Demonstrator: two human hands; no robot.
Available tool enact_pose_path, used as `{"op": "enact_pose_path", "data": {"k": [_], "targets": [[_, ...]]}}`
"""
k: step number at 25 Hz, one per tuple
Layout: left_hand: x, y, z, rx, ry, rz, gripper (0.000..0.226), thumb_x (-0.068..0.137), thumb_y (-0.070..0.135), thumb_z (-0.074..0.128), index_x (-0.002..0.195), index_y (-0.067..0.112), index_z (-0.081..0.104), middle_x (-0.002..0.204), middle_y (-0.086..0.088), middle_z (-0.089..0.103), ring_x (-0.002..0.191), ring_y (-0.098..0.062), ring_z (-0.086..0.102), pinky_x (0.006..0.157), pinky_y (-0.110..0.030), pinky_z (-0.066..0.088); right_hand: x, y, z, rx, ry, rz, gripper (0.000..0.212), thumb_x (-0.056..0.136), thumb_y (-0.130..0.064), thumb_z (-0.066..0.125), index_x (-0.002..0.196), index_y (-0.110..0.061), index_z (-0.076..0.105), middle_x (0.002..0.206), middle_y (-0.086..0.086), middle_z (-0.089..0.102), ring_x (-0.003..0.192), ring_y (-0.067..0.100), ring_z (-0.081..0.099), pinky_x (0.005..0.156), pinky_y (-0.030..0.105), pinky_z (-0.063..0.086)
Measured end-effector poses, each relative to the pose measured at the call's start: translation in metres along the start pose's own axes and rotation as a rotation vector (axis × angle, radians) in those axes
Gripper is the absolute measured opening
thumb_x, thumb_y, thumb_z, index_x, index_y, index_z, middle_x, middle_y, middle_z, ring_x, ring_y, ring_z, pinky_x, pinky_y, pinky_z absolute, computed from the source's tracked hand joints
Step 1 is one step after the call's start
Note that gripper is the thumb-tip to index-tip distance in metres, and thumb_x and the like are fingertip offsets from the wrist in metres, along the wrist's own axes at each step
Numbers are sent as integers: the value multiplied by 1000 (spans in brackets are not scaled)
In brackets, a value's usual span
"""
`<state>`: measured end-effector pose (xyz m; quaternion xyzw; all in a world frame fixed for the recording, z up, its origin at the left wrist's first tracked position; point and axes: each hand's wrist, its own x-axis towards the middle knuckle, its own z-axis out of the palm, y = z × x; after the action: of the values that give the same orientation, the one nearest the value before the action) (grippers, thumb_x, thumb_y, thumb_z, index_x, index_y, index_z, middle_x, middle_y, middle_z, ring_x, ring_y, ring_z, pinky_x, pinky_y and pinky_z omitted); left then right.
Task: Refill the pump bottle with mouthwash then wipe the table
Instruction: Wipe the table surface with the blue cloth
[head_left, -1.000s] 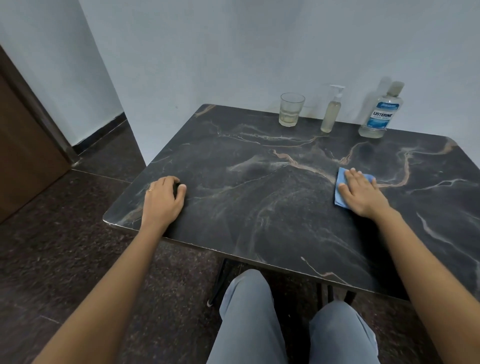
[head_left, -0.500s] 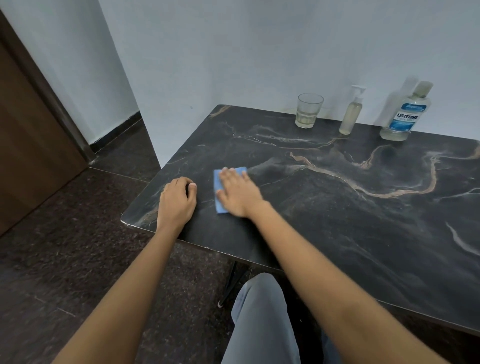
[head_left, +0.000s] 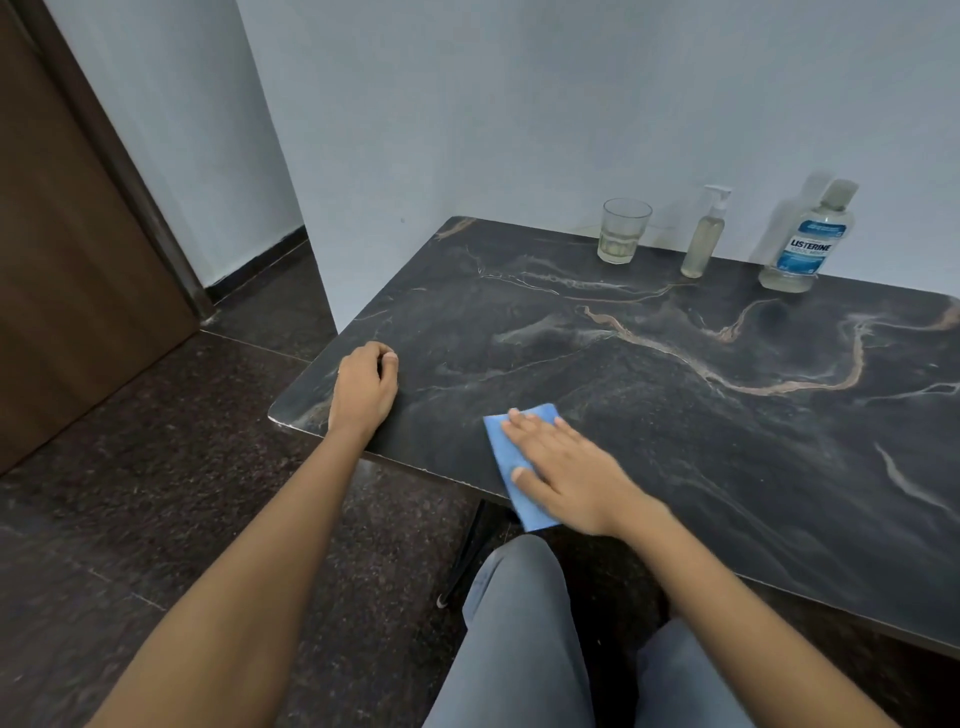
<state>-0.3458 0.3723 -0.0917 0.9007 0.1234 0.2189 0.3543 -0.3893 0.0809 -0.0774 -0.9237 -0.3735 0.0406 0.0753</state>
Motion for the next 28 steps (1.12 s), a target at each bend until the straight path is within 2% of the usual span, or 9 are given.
{"op": "enact_pose_path", "data": {"k": [3,7,9,11,15,22,25,28], "targets": [[5,1,-7,-24,-3,-64,24,99,22,44,98,6,62,93,-4,64,88,-22,56,80,-34,42,-36,52,-10,3,19,170,82,80,-61,-3,152,-23,7,159,-7,4,146,3,0,120,32,-4],[20,-33,-28,245,-54,30,26,96,27,48,97,6,64,97,-12,67,93,-33,59,83,-44,48,-55,124,-23,-35,6,394,81,82,-64,1,152,-23,9,160,-6,6,147,7,4,119,37,-3],[22,-49,-32,230,-28,27,26,96,28,46,96,7,63,97,-11,66,95,-33,59,85,-46,47,-48,153,-27,-36,5,502,67,95,-54,15,152,-20,11,160,-2,7,147,10,5,119,40,-3],[21,-51,-28,197,28,4,28,97,29,43,95,8,63,96,-10,66,95,-31,58,85,-46,47,-29,175,-32,-9,35,598,59,100,-42,23,152,-16,13,160,2,9,147,13,6,119,41,-2],[21,-53,-21,212,74,9,28,99,25,42,93,7,62,95,-11,65,95,-33,56,86,-45,42,31,198,-37,5,27,719,60,100,-38,20,151,-8,10,160,10,4,148,21,2,119,45,-3],[21,-55,-19,180,103,20,29,101,27,41,91,8,60,96,-10,64,95,-31,54,88,-44,40,138,167,-36,17,-16,664,62,100,-37,19,150,-2,6,160,14,0,148,27,-1,118,45,-2],[22,-56,-19,167,113,13,29,101,28,40,92,8,60,97,-9,64,96,-31,54,89,-43,39,194,103,-26,-13,-15,481,62,101,-36,20,150,-2,8,159,15,3,148,26,2,118,43,1],[20,-53,-21,110,118,-24,30,101,28,38,92,8,59,97,-9,63,96,-29,53,89,-43,39,233,7,-3,-18,-27,218,61,101,-36,22,150,-1,9,159,15,7,147,26,5,119,41,3]]}}
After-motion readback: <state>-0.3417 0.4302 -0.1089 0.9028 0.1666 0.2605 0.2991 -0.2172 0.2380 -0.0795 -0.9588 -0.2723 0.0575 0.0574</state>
